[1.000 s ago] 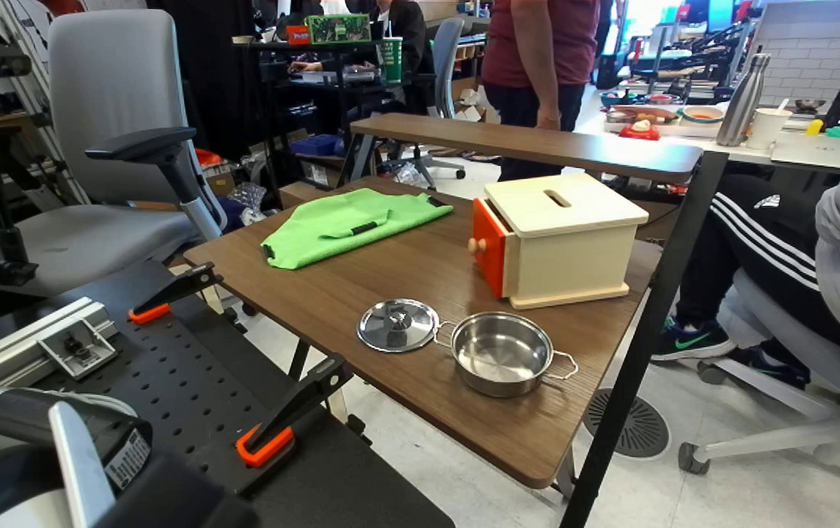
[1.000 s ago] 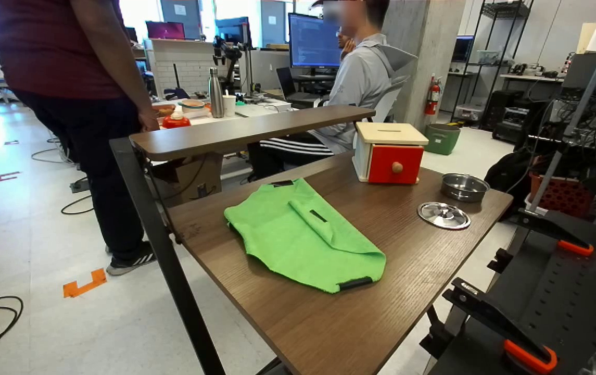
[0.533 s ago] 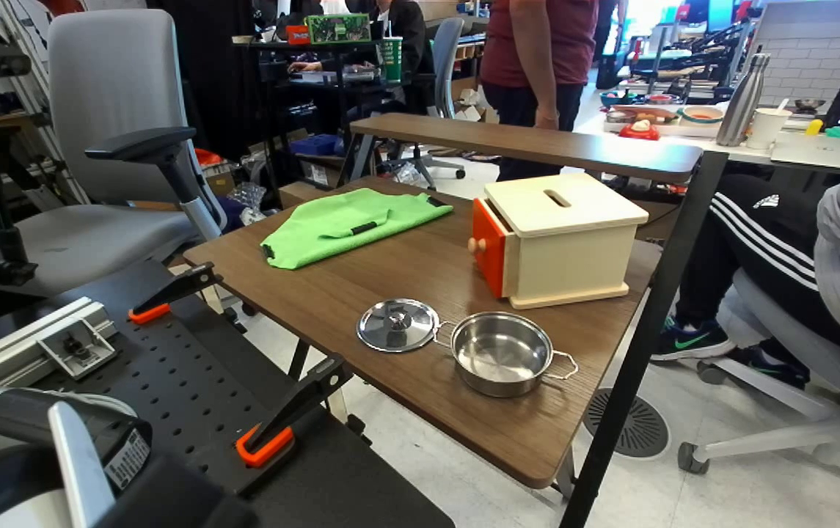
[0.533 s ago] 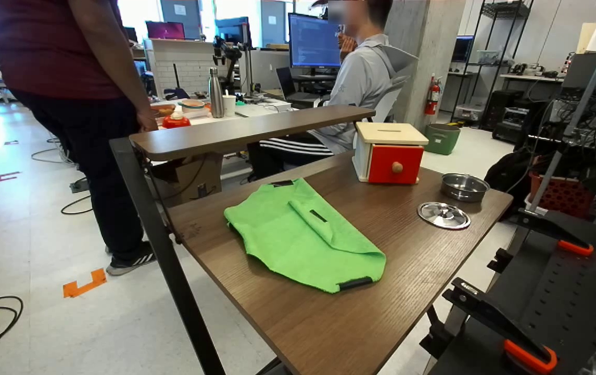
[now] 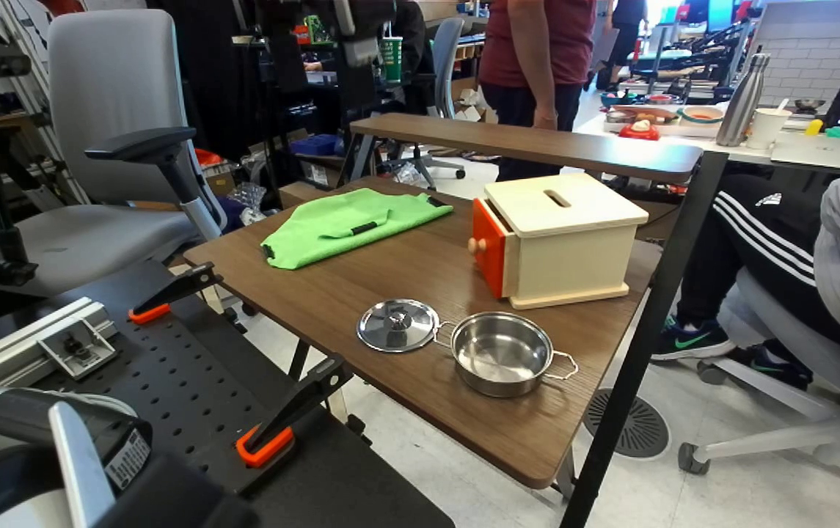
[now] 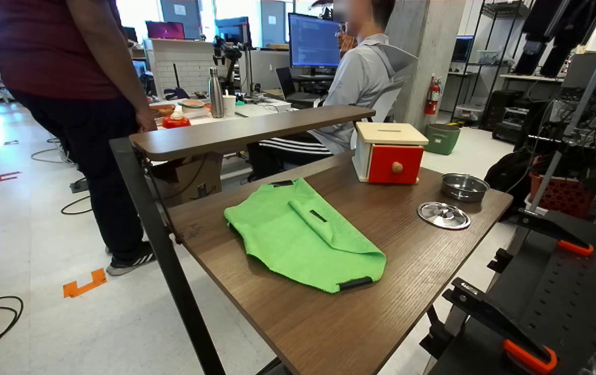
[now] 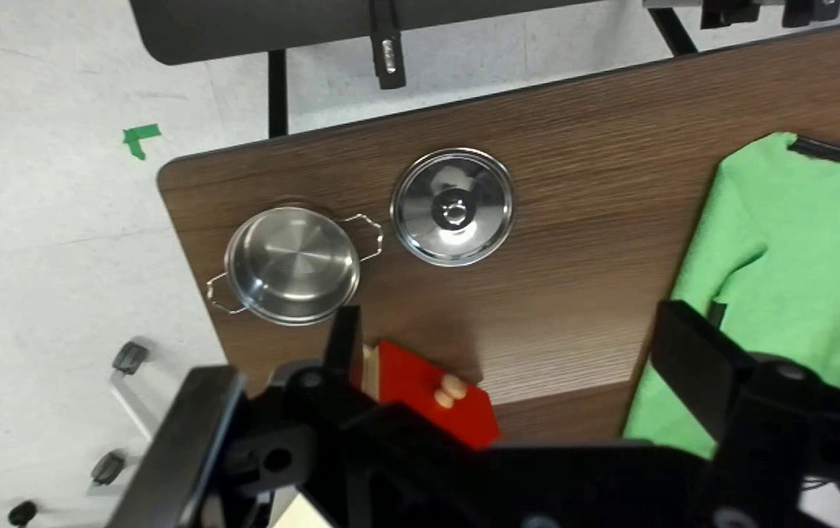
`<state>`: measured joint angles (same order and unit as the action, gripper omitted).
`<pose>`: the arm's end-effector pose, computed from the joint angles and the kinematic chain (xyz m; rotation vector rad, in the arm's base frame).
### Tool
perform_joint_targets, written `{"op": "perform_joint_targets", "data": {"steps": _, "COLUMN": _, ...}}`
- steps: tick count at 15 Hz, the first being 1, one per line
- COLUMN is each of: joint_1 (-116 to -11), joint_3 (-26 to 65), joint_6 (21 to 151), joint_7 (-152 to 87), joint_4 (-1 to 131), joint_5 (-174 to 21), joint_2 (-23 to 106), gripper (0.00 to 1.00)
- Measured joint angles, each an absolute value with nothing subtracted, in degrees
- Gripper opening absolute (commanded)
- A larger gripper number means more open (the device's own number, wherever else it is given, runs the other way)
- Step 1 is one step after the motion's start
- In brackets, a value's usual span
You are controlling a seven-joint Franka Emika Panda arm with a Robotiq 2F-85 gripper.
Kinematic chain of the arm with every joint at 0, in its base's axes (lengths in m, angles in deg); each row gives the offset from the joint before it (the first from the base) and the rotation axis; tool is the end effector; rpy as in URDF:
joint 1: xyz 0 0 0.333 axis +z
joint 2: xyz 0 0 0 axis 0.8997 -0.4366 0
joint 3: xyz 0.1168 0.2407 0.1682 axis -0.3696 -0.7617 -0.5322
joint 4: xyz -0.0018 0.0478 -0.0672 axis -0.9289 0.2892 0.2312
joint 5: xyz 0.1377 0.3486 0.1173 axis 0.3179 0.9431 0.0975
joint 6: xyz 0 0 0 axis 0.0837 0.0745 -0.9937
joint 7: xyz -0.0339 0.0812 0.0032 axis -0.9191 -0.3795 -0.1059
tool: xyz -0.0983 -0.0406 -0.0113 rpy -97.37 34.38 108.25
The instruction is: Put the lid on the pot
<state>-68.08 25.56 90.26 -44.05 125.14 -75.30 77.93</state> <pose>0.3965 -0.0941 0.3614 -3.1193 0.1245 -0.1770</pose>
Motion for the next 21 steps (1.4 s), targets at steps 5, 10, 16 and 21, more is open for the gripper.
{"op": "perform_joint_targets", "data": {"steps": 5, "joint_1": -65.2, "joint_3": 25.3, "joint_6": 95.5, "joint_7": -47.1, "joint_4": 124.9, "joint_5": -69.1, "joint_2": 67.4, "gripper": 1.00}}
{"op": "perform_joint_targets", "data": {"steps": 10, "joint_1": -65.1, "joint_3": 23.2, "joint_6": 102.2, "joint_7": -46.9, "joint_4": 121.4, "joint_5": -63.3, "joint_2": 55.8, "gripper": 1.00}}
{"op": "perform_joint_targets", "data": {"steps": 16, "joint_1": -65.5, "joint_3": 21.3, "joint_6": 108.9, "joint_7": -42.7, "joint_4": 117.0, "joint_5": -62.8, "joint_2": 44.8, "gripper": 1.00}}
{"op": "perform_joint_targets", "data": {"steps": 21, "joint_1": -65.5, "joint_3": 21.3, "joint_6": 111.2, "joint_7": -40.1, "joint_4": 114.7, "joint_5": -64.3, "joint_2": 39.1, "gripper": 1.00}}
